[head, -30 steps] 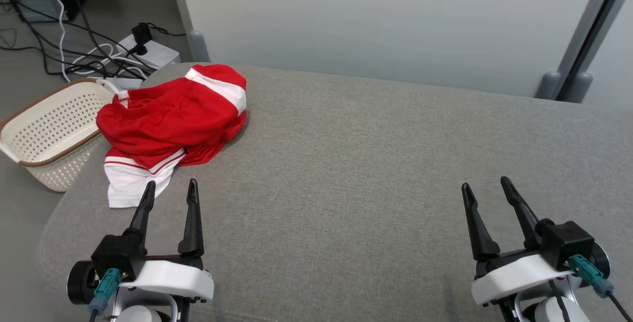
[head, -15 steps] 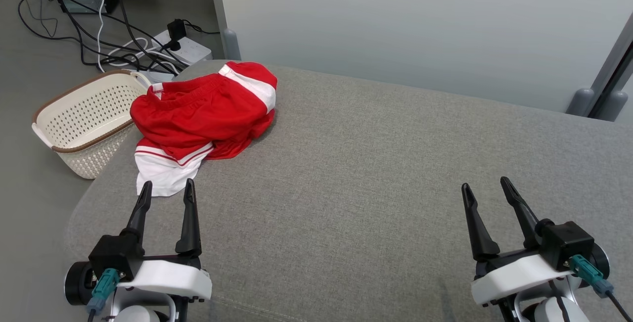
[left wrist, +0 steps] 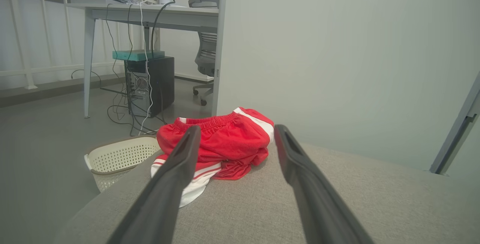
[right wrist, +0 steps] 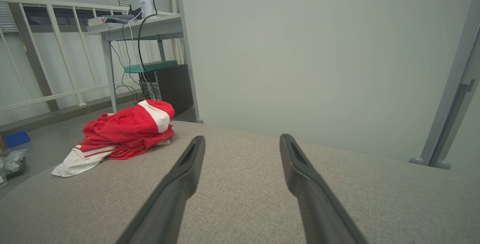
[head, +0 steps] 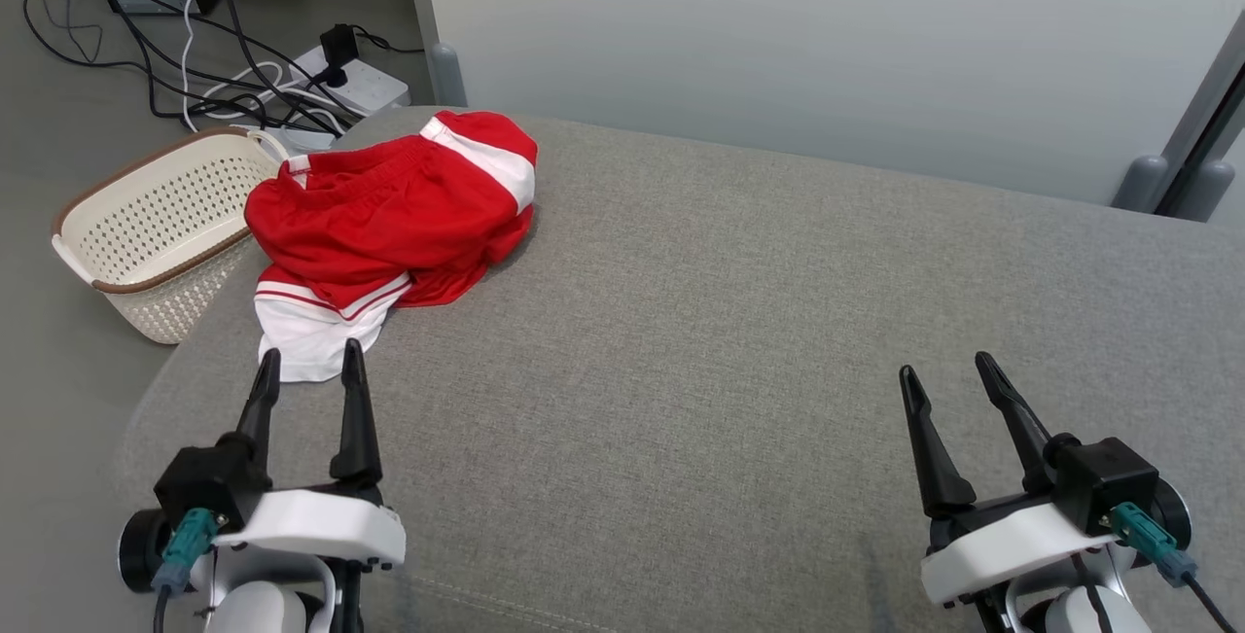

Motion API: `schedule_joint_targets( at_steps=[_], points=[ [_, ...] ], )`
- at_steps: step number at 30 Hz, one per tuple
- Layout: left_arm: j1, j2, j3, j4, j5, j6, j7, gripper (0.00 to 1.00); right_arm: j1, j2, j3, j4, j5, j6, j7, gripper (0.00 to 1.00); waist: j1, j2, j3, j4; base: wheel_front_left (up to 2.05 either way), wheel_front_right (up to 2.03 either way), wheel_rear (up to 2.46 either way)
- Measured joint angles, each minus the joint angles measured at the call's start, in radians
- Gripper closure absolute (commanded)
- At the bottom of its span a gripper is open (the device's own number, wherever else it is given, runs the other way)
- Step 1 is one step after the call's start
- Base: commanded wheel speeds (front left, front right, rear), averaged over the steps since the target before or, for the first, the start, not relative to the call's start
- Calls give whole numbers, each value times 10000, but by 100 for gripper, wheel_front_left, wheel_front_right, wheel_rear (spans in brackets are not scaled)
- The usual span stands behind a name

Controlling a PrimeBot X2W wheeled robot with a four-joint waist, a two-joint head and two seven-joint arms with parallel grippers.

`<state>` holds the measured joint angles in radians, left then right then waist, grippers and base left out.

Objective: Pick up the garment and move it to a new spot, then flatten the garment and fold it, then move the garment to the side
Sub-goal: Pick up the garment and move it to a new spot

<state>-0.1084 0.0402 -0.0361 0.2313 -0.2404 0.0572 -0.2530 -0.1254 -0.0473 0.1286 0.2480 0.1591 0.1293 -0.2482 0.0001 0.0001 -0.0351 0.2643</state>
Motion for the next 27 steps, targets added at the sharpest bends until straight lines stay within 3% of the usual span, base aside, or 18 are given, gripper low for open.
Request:
schedule_joint_targets(
  at_steps=[9, 27],
  points=[
    [-1582, -29, 224, 1248, -698, 79, 0, 0, -248, -249, 127, 33, 0, 0, 0, 0, 0, 0, 675, -286, 0, 0, 0],
    [-5847, -194, 1570, 4661, -941, 42, -40, 0, -1564, -963, 464, -10, 105, 0, 0, 0, 0, 0, 3183, -1158, 0, 0, 0]
  ],
)
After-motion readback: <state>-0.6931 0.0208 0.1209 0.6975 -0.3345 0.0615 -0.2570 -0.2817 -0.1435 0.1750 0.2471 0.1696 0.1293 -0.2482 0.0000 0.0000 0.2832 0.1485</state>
